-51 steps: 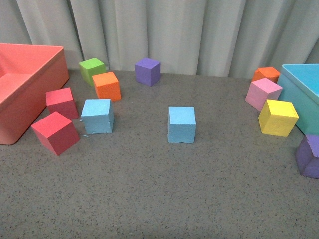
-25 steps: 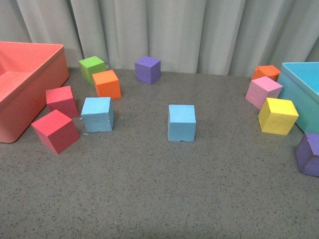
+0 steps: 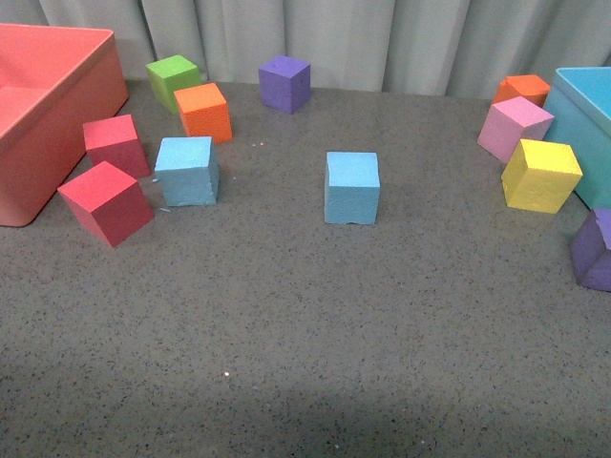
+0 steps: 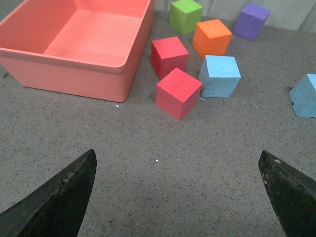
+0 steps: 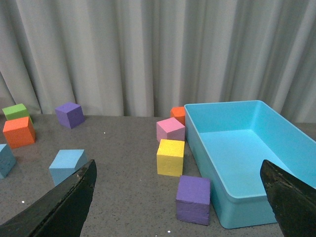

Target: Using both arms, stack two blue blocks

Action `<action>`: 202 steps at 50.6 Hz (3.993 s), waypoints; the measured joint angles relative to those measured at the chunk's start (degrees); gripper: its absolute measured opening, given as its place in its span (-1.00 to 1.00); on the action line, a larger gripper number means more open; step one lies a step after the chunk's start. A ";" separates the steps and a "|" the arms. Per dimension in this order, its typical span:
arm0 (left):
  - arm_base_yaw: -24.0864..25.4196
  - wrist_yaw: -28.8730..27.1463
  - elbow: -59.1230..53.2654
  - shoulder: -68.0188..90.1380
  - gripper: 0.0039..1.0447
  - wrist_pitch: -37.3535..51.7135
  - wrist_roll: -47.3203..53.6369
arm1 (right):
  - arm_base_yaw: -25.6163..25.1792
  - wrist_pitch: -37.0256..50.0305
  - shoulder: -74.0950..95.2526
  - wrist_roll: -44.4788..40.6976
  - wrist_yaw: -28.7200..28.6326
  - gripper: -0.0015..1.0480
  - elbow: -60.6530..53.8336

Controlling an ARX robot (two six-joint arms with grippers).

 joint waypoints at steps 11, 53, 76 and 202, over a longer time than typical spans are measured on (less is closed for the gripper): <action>-4.02 1.62 9.88 31.32 0.88 18.10 -1.75 | 0.00 0.00 0.00 -0.02 0.02 0.81 0.00; -7.19 -0.44 71.67 97.37 0.88 -4.42 -2.67 | 0.00 0.00 0.00 -0.02 0.02 0.81 0.00; -6.14 3.02 80.41 106.68 0.88 -11.41 -8.48 | 0.00 0.00 0.00 -0.02 0.02 0.81 0.00; -27.39 -1.81 112.48 116.91 0.87 -39.10 -19.39 | 0.00 0.00 0.00 -0.02 0.02 0.81 0.00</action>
